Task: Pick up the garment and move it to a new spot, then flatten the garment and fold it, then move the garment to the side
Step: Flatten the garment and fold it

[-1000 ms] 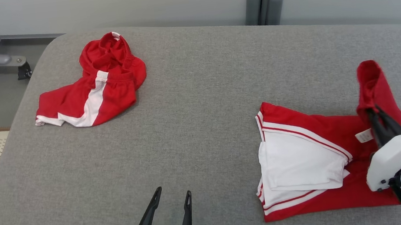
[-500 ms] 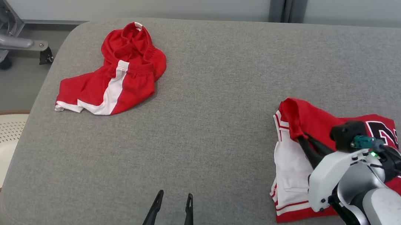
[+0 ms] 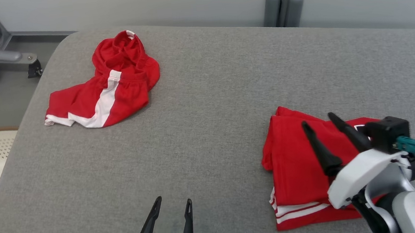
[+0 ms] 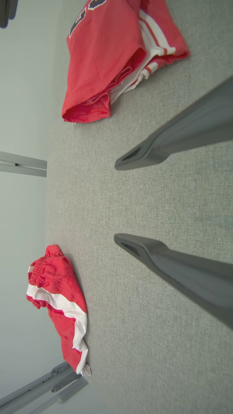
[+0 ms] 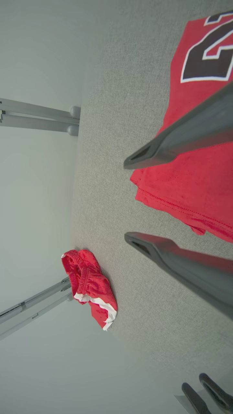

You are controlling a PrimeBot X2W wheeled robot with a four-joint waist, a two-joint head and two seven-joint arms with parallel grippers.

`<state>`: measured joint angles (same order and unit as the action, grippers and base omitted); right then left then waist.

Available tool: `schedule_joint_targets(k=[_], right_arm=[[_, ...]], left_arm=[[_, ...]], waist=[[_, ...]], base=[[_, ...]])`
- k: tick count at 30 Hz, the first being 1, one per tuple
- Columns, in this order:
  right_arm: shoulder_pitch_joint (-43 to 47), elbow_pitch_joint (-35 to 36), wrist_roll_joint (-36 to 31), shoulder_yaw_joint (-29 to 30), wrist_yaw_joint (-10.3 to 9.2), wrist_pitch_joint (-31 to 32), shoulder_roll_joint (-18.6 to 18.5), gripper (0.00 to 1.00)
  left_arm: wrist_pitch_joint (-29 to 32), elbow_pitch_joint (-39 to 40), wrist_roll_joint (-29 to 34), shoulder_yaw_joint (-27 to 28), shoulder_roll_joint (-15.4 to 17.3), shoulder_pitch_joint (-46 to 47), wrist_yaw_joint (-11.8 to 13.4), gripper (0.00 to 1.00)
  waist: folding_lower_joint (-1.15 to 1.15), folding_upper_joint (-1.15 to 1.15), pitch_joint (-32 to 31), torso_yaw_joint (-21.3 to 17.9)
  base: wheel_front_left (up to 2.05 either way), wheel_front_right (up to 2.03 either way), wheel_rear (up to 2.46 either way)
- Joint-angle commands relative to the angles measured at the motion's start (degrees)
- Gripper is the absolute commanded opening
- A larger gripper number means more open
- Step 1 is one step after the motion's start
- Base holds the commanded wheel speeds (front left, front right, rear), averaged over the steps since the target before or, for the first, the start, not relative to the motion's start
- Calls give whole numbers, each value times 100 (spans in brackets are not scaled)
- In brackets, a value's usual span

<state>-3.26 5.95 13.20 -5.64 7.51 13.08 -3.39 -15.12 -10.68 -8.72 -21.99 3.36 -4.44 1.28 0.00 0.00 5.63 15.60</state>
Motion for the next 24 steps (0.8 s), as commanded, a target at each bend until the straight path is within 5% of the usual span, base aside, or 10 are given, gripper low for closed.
schedule_joint_targets(k=[1, 11, 24], right_arm=[[106, 63, 19, 143, -5, -107, -132, 100], [361, -301, 465, 868, -5, -1430, -584, 100], [827, -1664, 520, 95, -1, -2804, -1002, 100]], left_arm=[[-2, 45, 37, 36, 9, -103, 10, 100], [-3, 456, -41, 420, 17, -110, 54, 100], [-2, 637, -344, 910, -22, -384, -83, 100]], waist=[[0, 0, -102, -235], [0, 0, -208, -1033], [0, 0, -641, -1373]], base=[[0, 0, 0], [0, 0, 0], [0, 0, 0]])
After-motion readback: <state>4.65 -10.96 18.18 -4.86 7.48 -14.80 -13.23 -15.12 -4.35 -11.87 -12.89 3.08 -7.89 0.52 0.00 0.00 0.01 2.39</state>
